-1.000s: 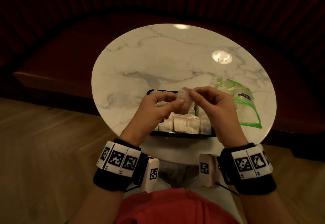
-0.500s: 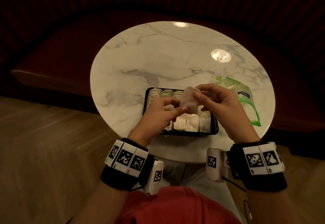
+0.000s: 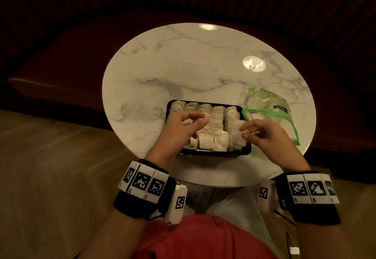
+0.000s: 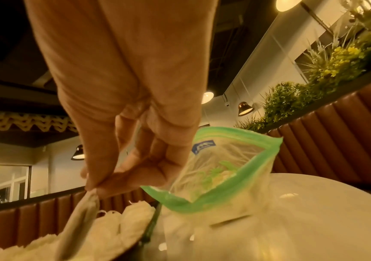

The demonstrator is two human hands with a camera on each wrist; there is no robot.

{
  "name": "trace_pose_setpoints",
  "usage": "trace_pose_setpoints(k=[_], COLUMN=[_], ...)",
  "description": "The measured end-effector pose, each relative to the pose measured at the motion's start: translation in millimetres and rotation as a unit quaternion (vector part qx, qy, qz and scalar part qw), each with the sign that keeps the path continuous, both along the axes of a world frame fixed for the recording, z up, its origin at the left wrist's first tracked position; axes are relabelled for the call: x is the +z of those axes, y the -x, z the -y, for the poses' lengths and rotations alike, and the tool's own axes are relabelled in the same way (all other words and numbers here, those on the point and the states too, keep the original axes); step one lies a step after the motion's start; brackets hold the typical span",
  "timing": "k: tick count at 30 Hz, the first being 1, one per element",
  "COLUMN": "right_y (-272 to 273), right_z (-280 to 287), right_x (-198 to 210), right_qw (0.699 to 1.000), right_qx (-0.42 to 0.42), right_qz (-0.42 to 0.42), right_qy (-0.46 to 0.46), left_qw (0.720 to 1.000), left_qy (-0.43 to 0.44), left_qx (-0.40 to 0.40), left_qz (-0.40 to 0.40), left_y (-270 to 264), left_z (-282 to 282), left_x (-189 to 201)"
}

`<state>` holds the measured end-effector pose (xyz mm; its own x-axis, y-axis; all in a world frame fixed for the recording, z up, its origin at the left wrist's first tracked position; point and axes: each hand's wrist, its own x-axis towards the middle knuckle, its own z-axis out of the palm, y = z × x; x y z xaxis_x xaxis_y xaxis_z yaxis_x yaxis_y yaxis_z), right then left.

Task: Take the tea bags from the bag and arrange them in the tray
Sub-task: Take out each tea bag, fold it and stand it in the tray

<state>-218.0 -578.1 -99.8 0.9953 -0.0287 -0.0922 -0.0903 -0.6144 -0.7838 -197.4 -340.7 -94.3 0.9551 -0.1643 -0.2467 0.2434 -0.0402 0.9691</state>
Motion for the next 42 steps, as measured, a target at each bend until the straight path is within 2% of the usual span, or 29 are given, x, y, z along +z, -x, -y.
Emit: trace_pose_setpoints(k=[6,13,21,26,31,33,36,39,42], right_y=[-1.2,-2.5,-2.3,-3.2,-6.7,-7.5,-6.4,-4.4,-1.7], right_z=[-0.2,-10.6,-20.0,-22.7,-29.0,-29.0,-28.3,-32.9,-48.0], right_x=[-19.7,-16.1,-8.9,-7.3,-7.6,-5.3,1.8,12.9,29.4], right_qw=[0.997,0.965,0.932,0.918,0.903,0.903,0.923,0.952,0.979], right_qx=[0.008,0.006,0.033,0.018,0.029,0.034,0.025,-0.006,0.024], right_qz=[-0.045,-0.066,-0.063,-0.035,-0.066,-0.074,-0.061,0.02,0.083], right_qy=[0.066,0.253,0.356,0.395,0.423,0.422,0.38,0.305,0.185], left_qw=[1.0,1.0,1.0,1.0,0.998,0.997,0.994,0.981,0.972], left_qy=[-0.003,-0.011,-0.014,-0.013,0.03,0.042,0.071,0.136,0.161], left_qx=[-0.012,-0.016,-0.019,-0.016,0.001,0.006,0.011,0.016,-0.008], left_qz=[-0.008,-0.01,-0.014,-0.017,-0.047,-0.057,-0.086,-0.14,-0.169], left_y=[0.4,0.2,1.0,0.6,-0.5,-1.1,-1.9,-0.8,2.1], left_z=[1.2,0.2,-0.5,0.0,3.4,4.0,5.2,6.1,5.3], left_x=[-1.3,-0.8,1.5,1.9,1.7,2.1,5.5,8.7,9.9])
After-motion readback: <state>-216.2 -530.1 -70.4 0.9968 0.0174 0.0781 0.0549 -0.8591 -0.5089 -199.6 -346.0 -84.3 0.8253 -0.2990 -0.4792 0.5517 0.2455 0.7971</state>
